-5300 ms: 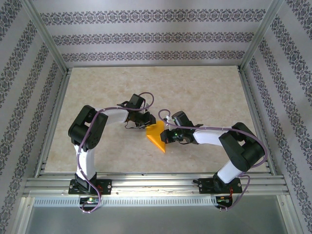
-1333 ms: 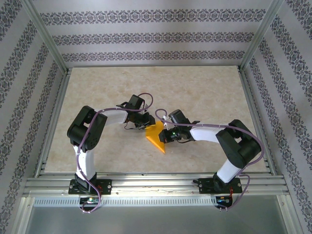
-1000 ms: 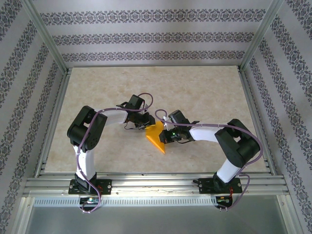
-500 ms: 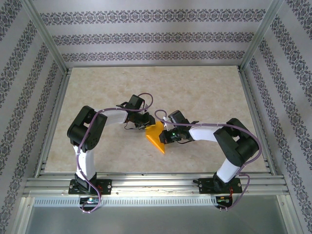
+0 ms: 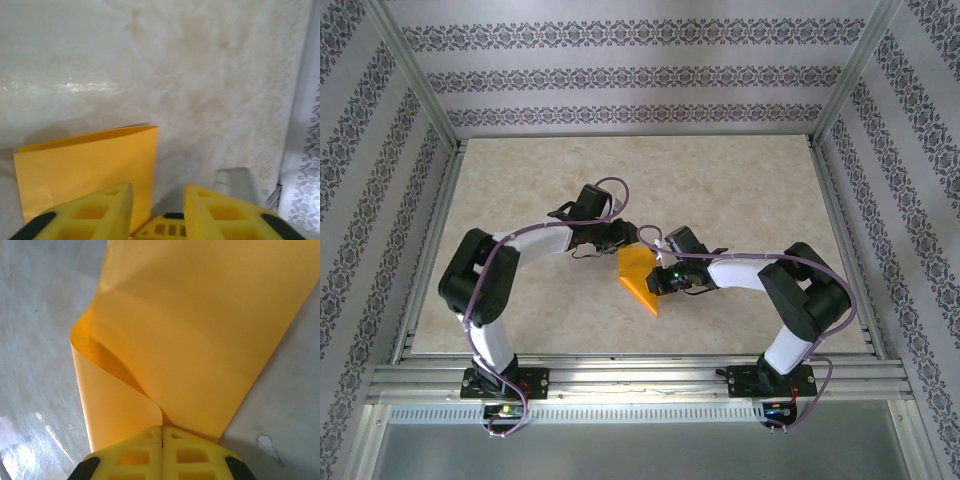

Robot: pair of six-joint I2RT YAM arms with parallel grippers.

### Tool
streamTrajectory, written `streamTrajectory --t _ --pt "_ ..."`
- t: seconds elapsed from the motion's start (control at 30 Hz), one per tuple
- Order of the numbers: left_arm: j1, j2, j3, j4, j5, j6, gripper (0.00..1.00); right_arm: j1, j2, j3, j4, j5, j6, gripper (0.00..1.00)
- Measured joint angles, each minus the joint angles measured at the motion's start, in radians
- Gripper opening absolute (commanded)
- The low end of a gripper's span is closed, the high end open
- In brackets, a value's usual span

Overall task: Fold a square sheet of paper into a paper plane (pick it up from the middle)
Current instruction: Third fold the triangle at the center of the table.

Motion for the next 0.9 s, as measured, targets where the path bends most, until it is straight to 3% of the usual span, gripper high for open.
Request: streamTrajectory --t 0.13,0.37,0.6,0.9 --pt "0.000 -0.142 -0.136 0.070 -0.015 -0.058 0.13 0.000 0.002 0.003 -0.001 0.000 0.000 0.00" --pt "-0.064 -0.257 -0.386 0.200 -0.034 -0.211 0.05 0.000 0.007 0.010 -0.001 0.000 0.000 0.00" --pt "-0.171 -0.208 -0.426 0.328 -0.057 -0.314 0.03 0.000 0.008 0.011 -0.001 0.001 0.000 0.00" --pt "-0.182 -0.127 -0.422 0.354 -0.097 -0.343 0.03 0.000 0.008 0.011 -0.001 0.001 0.000 0.00"
